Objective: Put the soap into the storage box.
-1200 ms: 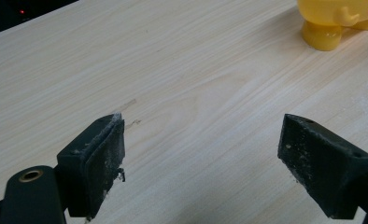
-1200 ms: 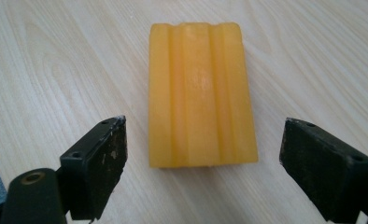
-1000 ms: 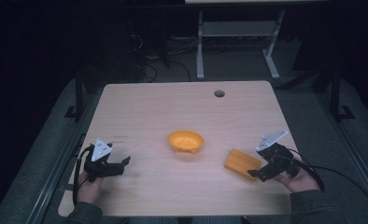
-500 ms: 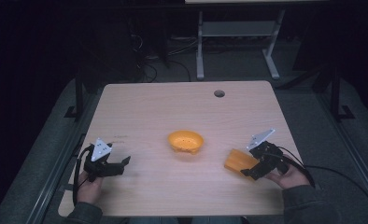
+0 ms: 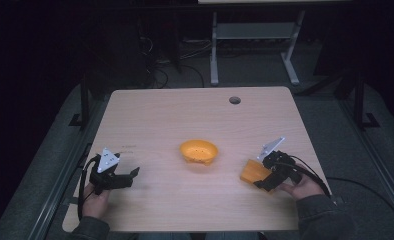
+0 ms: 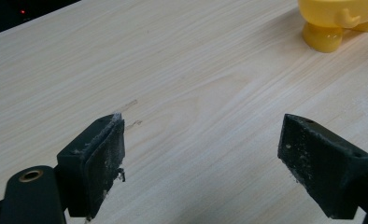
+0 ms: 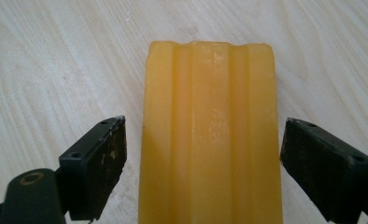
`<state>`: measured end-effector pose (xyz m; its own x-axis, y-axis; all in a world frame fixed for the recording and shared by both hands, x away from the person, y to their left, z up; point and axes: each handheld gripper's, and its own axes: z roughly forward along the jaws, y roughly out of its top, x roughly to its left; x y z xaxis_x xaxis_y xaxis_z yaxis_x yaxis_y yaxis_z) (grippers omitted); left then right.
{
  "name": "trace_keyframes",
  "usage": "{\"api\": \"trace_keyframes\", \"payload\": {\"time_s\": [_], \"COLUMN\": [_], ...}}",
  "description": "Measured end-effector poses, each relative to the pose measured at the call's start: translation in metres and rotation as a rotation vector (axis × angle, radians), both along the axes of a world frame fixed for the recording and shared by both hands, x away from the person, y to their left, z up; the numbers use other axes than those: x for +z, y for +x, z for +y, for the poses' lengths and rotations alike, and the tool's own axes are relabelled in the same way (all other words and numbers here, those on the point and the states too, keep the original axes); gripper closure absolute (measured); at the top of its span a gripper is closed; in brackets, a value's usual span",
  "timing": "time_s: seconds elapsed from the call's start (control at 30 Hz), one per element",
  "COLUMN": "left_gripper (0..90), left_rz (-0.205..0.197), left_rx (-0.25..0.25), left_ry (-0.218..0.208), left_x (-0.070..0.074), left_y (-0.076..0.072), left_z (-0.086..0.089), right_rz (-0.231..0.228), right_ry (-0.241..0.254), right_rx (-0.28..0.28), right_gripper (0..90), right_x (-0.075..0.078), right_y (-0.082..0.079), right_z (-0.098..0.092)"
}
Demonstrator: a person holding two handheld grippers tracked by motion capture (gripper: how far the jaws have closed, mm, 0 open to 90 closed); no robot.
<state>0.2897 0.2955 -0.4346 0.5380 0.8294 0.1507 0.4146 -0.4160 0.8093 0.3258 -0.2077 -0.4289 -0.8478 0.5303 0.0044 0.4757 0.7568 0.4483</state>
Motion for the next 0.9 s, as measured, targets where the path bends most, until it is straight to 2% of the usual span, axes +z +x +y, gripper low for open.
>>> {"api": "trace_keyframes", "payload": {"time_s": [0.47,0.9], "left_gripper": [14.1,14.1], "left_rz": [0.003,0.0], "left_rx": [0.0,-0.002], "left_ry": [0.001,-0.002], "left_x": [0.0,0.0], "left_y": [0.0,0.0], "left_z": [0.0,0.0], "right_rz": [0.037,0.04], "right_ry": [-0.033,-0.065], "right_rx": [-0.002,-0.004], "right_gripper": [14.3,16.3], "right_x": [-0.011,-0.02], "right_y": [0.007,0.011], "right_z": [0.004,0.009]}}
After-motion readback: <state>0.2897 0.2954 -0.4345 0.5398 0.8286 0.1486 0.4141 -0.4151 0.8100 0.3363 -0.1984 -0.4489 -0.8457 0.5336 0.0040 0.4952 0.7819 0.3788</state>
